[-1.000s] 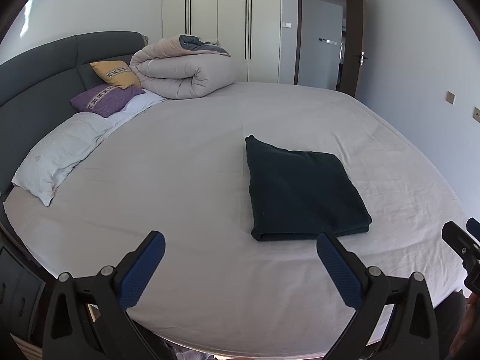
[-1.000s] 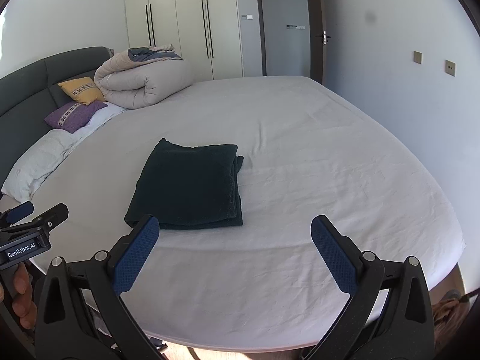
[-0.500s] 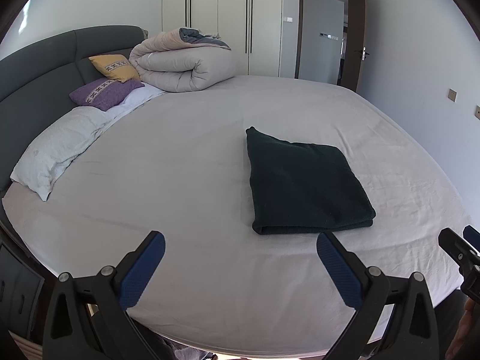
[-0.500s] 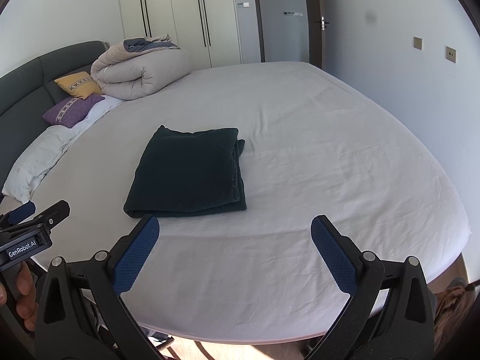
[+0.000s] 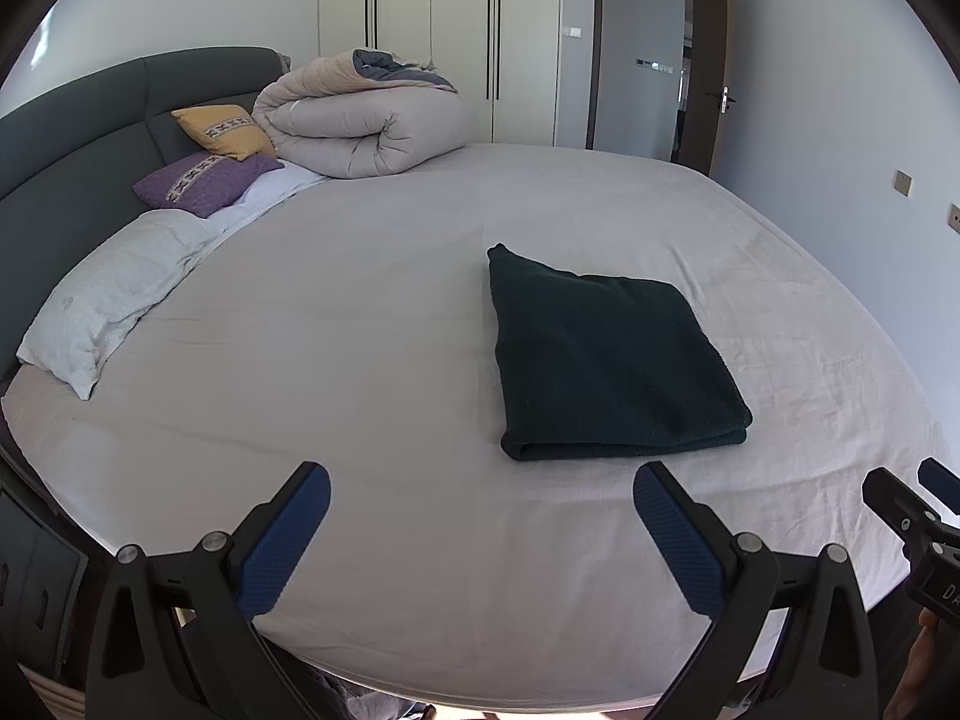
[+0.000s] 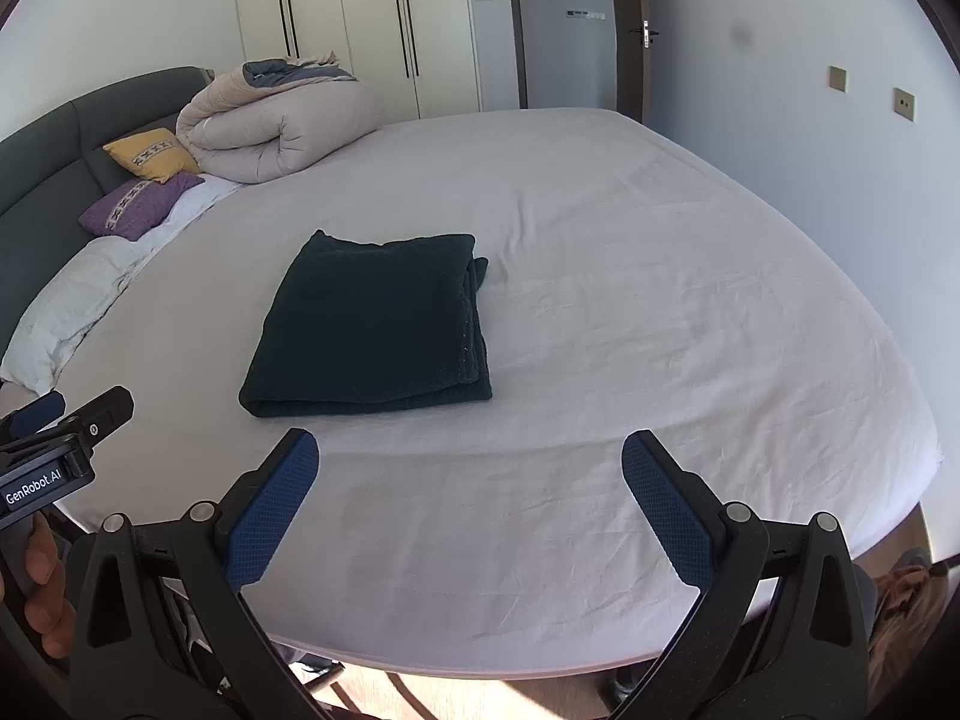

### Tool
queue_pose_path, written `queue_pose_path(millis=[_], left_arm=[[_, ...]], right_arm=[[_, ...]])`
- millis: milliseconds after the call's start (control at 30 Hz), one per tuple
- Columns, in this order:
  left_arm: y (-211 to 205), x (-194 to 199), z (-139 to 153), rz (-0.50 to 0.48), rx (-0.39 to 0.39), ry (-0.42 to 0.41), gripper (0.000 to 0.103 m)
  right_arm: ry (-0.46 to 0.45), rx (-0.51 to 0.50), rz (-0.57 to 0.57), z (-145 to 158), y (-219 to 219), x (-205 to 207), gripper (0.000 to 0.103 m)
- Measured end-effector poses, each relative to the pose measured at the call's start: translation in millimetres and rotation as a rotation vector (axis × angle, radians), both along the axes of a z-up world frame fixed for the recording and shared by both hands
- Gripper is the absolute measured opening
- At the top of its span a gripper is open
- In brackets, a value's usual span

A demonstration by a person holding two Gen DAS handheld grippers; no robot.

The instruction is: Fold small clothes

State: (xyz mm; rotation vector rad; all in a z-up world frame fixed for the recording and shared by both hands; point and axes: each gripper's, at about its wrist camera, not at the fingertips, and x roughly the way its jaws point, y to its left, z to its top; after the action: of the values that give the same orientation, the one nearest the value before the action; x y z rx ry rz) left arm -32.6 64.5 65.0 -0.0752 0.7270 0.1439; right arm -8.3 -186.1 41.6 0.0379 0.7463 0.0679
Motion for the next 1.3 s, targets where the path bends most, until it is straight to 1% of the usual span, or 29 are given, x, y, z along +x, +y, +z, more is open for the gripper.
queue_pose_path(millis=[300,1300], left_arm=[[-5.1,1.7,-4.4,-0.013,0.011,0.014,0.103],[-4.5,3.8,-10.7,-0.022,0.015,0.028,0.103]], right_arm=[[0.031,-0.014,-0.011,-9.7,3.0,4.2,0.103],[0.047,-0.049,-0.029,-19.1,11.0,7.5,0.103]])
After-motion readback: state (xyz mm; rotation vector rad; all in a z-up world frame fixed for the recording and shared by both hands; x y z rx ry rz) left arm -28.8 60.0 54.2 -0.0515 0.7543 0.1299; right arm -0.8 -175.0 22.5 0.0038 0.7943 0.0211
